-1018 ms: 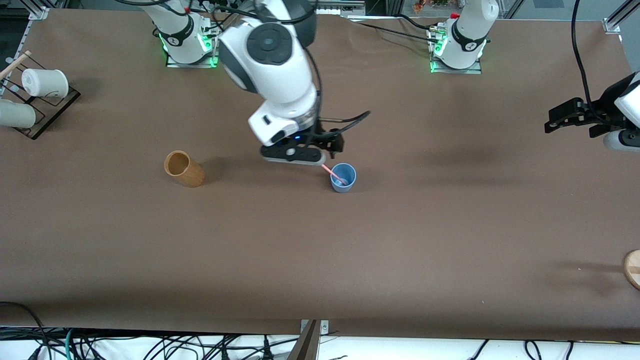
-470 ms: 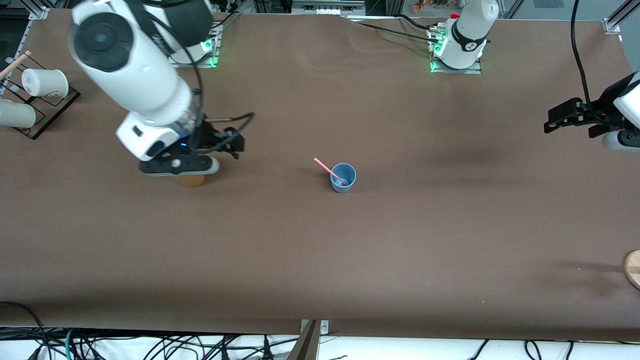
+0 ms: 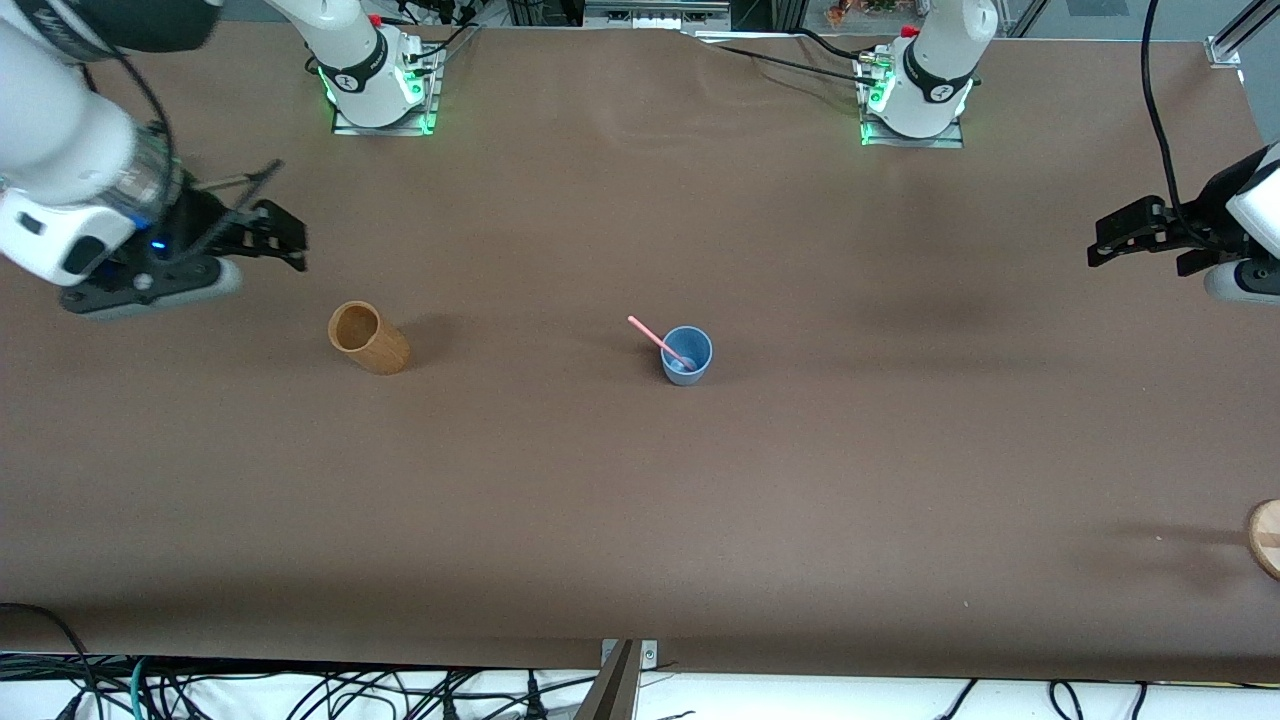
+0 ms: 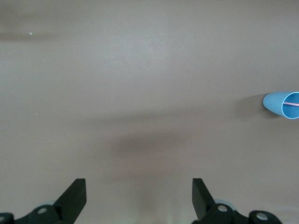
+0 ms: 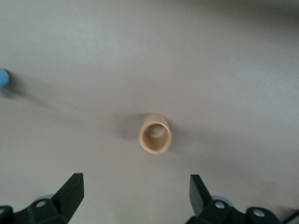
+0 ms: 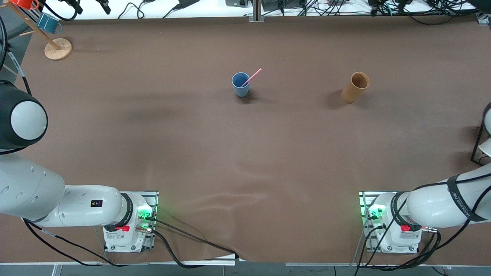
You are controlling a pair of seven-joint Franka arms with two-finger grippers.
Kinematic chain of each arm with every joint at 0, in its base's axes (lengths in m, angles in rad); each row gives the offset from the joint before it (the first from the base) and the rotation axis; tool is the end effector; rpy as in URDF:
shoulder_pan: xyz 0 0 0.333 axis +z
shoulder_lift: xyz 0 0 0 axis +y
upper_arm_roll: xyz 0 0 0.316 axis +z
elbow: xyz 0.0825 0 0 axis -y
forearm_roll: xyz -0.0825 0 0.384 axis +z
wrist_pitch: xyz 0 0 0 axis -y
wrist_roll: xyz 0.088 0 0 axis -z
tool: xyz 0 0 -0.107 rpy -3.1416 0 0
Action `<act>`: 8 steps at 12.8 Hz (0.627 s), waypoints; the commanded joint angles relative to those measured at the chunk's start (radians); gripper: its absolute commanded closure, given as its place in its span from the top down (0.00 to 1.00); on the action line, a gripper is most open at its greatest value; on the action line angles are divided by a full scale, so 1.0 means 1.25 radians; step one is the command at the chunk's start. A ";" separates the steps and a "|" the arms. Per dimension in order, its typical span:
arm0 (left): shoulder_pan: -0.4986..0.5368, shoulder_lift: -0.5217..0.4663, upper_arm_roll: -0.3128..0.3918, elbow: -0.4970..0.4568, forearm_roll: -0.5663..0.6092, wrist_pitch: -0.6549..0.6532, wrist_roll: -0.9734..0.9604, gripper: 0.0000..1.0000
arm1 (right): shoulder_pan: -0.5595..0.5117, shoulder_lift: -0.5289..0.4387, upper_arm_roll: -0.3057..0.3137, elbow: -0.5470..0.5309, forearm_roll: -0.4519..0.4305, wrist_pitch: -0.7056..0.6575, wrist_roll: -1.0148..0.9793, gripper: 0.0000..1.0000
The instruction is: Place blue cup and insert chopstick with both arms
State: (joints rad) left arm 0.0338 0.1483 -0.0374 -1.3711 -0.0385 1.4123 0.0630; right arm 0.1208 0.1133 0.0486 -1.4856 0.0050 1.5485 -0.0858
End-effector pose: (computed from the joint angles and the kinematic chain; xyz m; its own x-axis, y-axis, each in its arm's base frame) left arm 0.5836 -0.0049 0.6198 0.9920 -0.0727 -0.1037 -0.0678 -0.9964 0.0506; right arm 0.5781 0.0978 0.5981 0.9664 0.2523 -0.0492 0.2519 -0.9676 -0.0148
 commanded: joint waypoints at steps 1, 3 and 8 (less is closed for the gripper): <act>-0.003 -0.006 -0.001 -0.003 0.020 0.005 0.015 1.00 | -0.002 -0.077 -0.029 -0.101 0.017 0.019 -0.039 1.00; -0.003 -0.005 -0.001 -0.003 0.020 0.005 0.015 1.00 | -0.002 -0.077 -0.029 -0.101 0.017 0.020 -0.028 1.00; -0.003 -0.005 -0.001 -0.003 0.017 0.005 0.015 1.00 | -0.002 -0.080 -0.029 -0.098 0.006 0.025 -0.031 1.00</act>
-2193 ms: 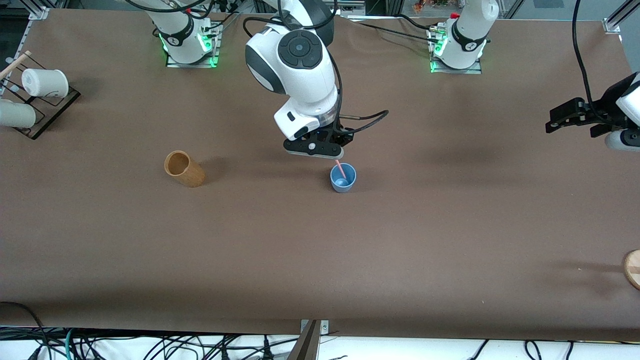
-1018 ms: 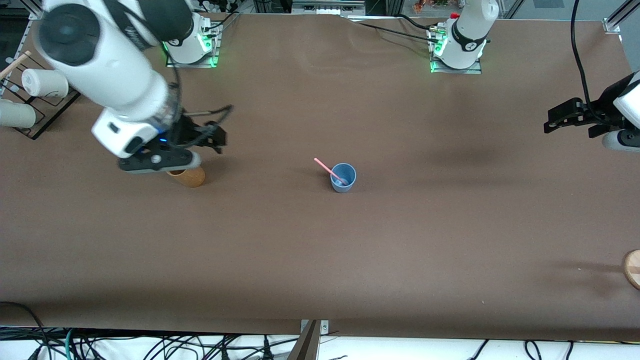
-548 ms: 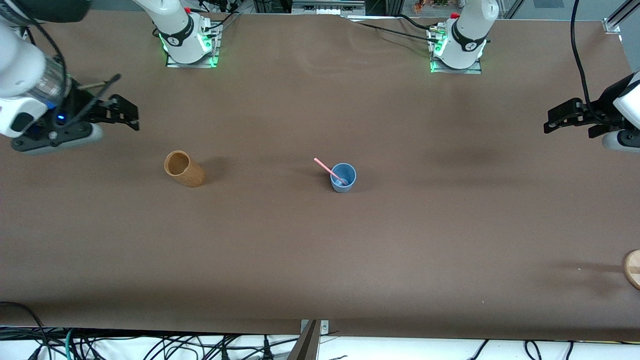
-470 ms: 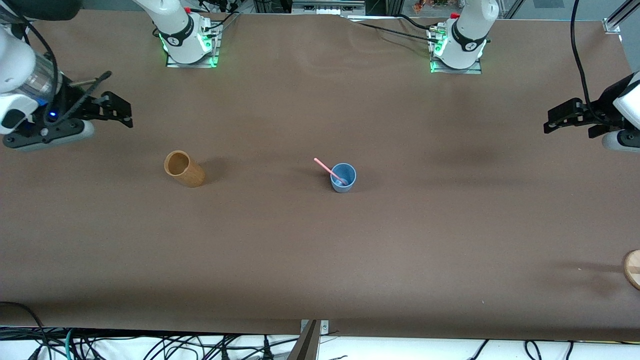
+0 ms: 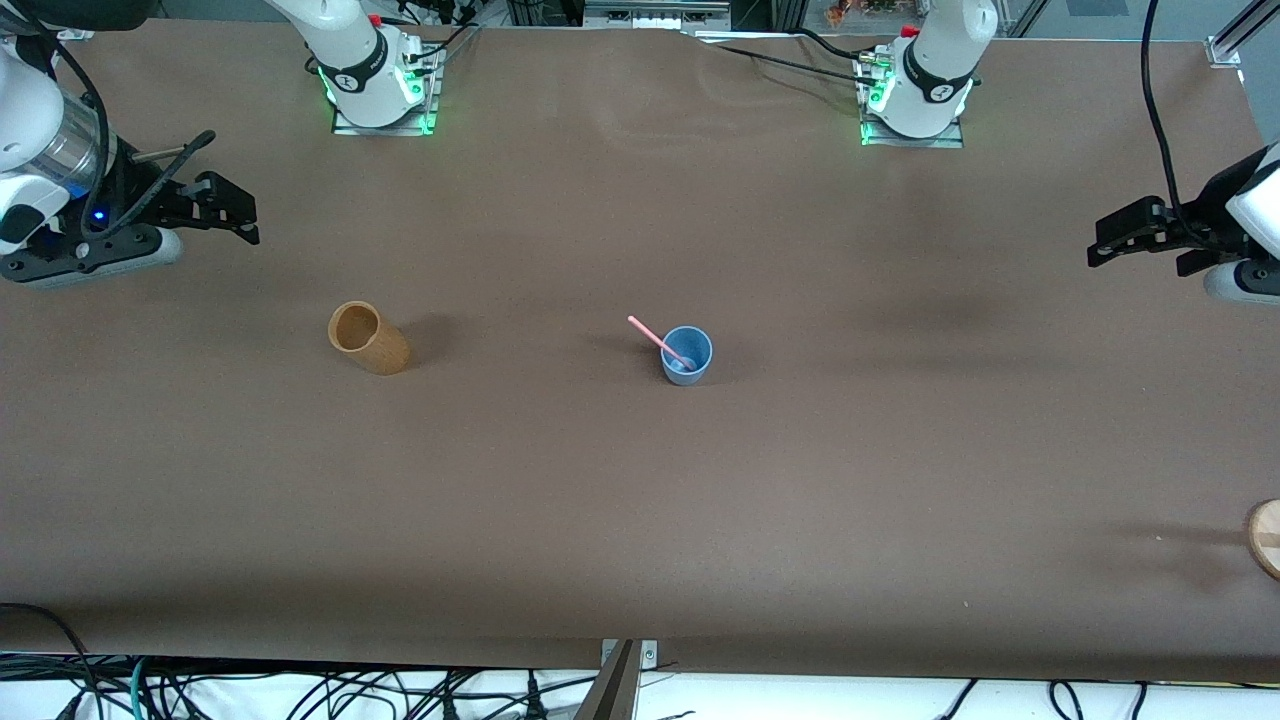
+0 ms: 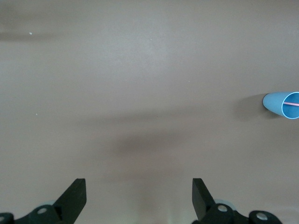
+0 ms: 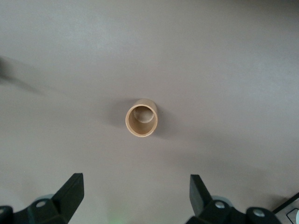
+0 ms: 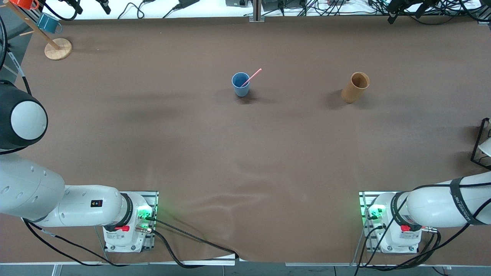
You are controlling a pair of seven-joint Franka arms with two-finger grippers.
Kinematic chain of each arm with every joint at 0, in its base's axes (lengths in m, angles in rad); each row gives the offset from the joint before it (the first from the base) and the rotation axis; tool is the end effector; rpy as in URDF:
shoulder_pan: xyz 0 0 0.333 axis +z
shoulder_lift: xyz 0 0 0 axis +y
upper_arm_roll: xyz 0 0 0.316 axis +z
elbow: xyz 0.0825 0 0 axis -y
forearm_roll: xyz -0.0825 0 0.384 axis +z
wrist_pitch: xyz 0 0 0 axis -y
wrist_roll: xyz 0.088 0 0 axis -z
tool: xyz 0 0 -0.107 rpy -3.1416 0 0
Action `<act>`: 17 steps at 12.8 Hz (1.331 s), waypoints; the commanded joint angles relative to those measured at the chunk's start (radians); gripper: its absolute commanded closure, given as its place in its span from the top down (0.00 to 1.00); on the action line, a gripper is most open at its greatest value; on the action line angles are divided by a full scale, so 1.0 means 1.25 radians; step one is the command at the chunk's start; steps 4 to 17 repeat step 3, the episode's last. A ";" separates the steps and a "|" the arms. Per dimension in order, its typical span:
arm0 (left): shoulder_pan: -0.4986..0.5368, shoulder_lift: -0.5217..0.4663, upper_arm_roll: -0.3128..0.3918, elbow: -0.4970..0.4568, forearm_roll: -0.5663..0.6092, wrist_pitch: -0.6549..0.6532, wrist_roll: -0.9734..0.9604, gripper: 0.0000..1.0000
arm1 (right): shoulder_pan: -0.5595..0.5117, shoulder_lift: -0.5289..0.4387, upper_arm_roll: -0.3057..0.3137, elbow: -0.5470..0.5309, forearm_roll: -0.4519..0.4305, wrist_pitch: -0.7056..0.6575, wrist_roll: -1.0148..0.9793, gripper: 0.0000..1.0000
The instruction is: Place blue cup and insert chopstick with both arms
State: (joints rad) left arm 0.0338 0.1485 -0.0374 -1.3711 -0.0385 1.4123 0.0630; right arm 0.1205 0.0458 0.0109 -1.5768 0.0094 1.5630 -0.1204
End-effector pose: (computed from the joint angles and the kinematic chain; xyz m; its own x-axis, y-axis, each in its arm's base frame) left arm 0.5836 -0.0049 0.6197 0.9919 -0.0727 -0.1039 -0.0677 -0.9964 0.0506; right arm 0.5611 0.0750 0.5954 0.9668 0.2490 -0.0579 0.2484 -0.9685 -0.0170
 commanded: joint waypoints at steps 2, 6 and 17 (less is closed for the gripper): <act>-0.003 -0.005 -0.001 -0.003 0.017 0.005 0.015 1.00 | -0.002 -0.026 0.001 -0.025 0.002 0.011 -0.003 1.00; -0.003 -0.005 -0.001 -0.003 0.017 0.005 0.015 1.00 | -0.002 -0.026 0.001 -0.025 0.004 0.009 -0.003 1.00; -0.003 -0.005 -0.001 -0.003 0.017 0.005 0.015 1.00 | -0.002 -0.026 0.001 -0.025 0.004 0.009 -0.003 1.00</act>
